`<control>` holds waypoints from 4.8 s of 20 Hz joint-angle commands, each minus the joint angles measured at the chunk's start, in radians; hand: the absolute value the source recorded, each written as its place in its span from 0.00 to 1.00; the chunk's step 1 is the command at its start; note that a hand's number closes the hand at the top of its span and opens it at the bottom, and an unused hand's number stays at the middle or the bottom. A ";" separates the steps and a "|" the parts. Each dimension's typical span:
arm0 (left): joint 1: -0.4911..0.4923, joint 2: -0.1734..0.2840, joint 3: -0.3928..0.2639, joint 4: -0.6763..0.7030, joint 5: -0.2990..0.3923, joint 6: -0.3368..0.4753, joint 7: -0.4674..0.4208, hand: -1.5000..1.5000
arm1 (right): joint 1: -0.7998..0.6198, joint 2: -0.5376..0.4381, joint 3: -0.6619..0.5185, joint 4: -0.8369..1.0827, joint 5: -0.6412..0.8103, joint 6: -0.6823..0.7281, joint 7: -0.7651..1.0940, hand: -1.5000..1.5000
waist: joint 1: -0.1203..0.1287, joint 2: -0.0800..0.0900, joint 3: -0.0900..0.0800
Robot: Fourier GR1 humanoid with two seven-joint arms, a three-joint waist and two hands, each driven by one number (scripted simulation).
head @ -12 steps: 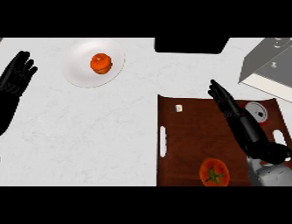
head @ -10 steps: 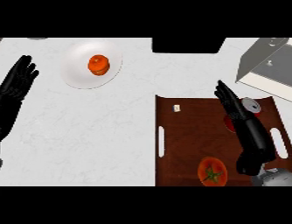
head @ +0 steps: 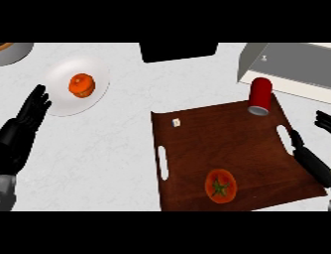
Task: Pick the tomato from the tray and place it in the tiered shelf
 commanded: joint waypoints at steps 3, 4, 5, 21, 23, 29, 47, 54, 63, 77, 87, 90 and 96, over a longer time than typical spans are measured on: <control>0.032 -0.056 -0.050 0.023 -0.036 0.025 -0.032 0.50 | 0.187 0.209 -0.140 -0.079 0.111 -0.386 -0.202 0.00 | 0.024 -0.002 0.006; 0.016 -0.080 -0.063 0.034 -0.049 0.036 -0.044 0.50 | 0.203 0.246 -0.135 -0.130 0.090 -0.403 -0.266 0.00 | 0.042 -0.001 0.006; 0.005 -0.084 -0.071 0.052 -0.051 0.015 -0.064 0.50 | 0.234 0.247 -0.079 -0.165 0.055 -0.434 -0.328 0.00 | 0.057 0.001 0.007; -0.122 -0.197 -0.140 0.126 -0.148 0.045 -0.028 0.50 | 0.957 0.253 0.498 -0.495 0.574 -0.449 -0.176 0.00 | 0.152 0.021 0.001; -0.112 -0.202 -0.167 0.067 -0.167 0.065 0.005 0.50 | 1.066 0.247 0.510 -0.517 0.657 -0.431 -0.131 0.00 | 0.158 0.022 0.000; -0.116 -0.200 -0.161 0.088 -0.157 0.031 -0.033 0.50 | 1.302 0.253 0.534 -0.560 0.926 -0.350 0.027 0.00 | 0.176 0.043 -0.004; -0.120 -0.216 -0.127 0.166 -0.154 0.000 -0.061 0.50 | 1.392 0.254 0.928 -0.693 1.662 -0.340 0.580 0.00 | 0.165 0.035 0.000; -0.153 -0.224 -0.112 0.138 -0.167 0.021 -0.017 0.50 | 1.264 0.254 1.046 -0.628 1.895 -0.269 0.845 0.00 | 0.156 0.030 0.001; -0.126 -0.198 -0.102 0.119 -0.174 -0.015 -0.017 0.50 | 0.921 0.251 1.033 -0.599 1.993 -0.011 1.157 0.00 | 0.172 0.025 0.003; -0.097 -0.255 -0.105 0.151 -0.202 -0.007 -0.064 0.50 | 0.514 0.250 0.957 -0.407 1.900 0.196 1.463 0.00 | 0.165 0.023 0.004; -0.105 -0.247 -0.072 0.136 -0.198 -0.038 -0.027 0.50 | 0.332 0.251 0.804 -0.326 1.771 0.212 1.463 0.00 | 0.156 0.014 0.005; -0.077 -0.265 -0.095 0.092 -0.225 -0.013 -0.010 0.50 | 0.294 0.252 0.826 -0.248 1.767 0.205 1.530 0.00 | 0.158 0.012 0.005; -0.104 -0.278 -0.082 0.127 -0.225 -0.042 -0.013 0.50 | 0.200 0.253 0.771 -0.229 1.694 0.245 1.540 0.00 | 0.154 0.013 0.005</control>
